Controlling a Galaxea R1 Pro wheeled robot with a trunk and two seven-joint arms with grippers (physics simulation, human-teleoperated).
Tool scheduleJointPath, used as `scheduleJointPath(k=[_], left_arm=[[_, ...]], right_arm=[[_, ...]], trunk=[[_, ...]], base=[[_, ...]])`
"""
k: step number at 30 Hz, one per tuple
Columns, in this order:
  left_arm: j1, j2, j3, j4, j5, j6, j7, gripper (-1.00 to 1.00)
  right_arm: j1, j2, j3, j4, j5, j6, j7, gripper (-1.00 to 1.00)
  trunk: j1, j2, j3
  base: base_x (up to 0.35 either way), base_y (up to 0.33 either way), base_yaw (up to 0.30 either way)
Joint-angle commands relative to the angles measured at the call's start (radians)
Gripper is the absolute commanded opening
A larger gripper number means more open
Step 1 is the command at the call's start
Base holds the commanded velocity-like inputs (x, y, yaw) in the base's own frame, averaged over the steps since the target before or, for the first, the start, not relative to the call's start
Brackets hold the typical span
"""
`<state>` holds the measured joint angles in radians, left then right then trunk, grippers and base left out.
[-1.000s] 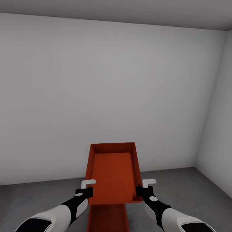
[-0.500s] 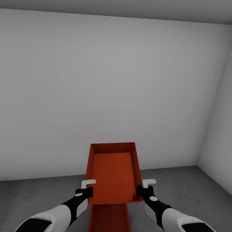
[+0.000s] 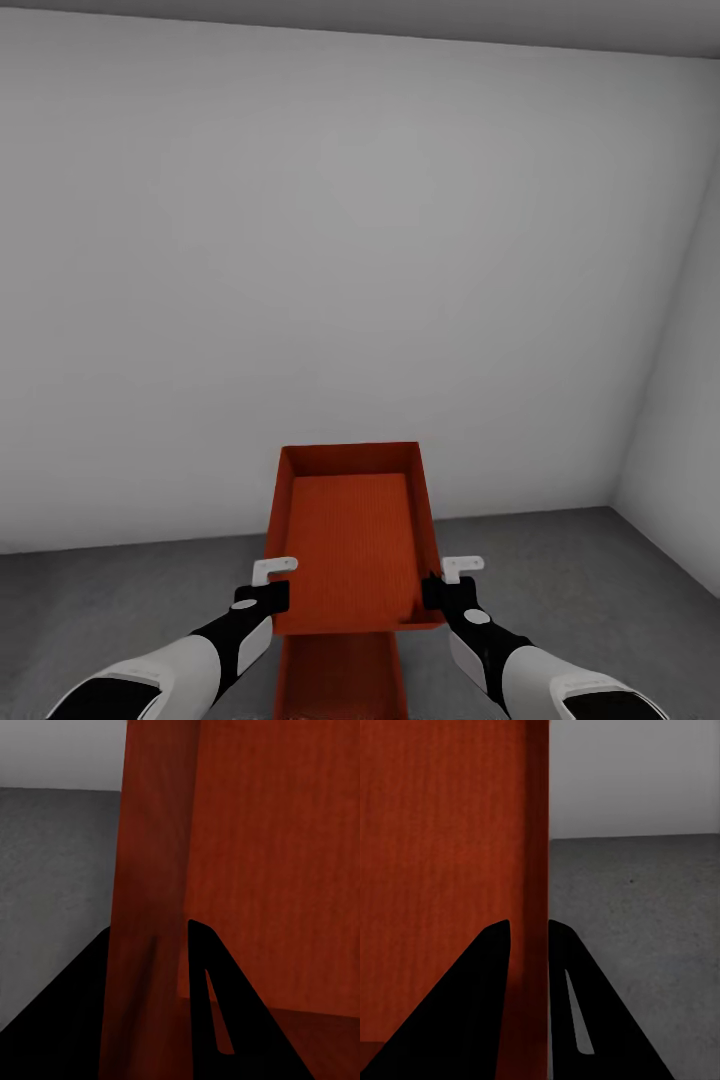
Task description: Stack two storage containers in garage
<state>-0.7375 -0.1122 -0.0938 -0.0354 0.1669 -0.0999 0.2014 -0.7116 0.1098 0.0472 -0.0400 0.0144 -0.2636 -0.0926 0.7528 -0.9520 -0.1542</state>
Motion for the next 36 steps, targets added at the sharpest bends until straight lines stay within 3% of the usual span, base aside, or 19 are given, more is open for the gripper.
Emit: scheduleJointPath(k=[1, 36], left_arm=[[0.0, 0.011, 0.036, 0.003, 0.017, -0.004, 0.007, -1.0], [0.0, 0.011, 0.036, 0.003, 0.017, -0.004, 0.007, -1.0]], right_arm=[[-0.002, 0.001, -0.069, -0.003, 0.017, -0.016, -0.006, -1.0], [-0.002, 0.001, -0.069, -0.003, 0.018, -0.016, -0.004, -1.0]], trunk=[[0.0, -0.001, -0.003], [0.0, -0.001, -0.059]], base=[[0.0, 0.0, 0.0], [0.0, 0.0, 0.0]])
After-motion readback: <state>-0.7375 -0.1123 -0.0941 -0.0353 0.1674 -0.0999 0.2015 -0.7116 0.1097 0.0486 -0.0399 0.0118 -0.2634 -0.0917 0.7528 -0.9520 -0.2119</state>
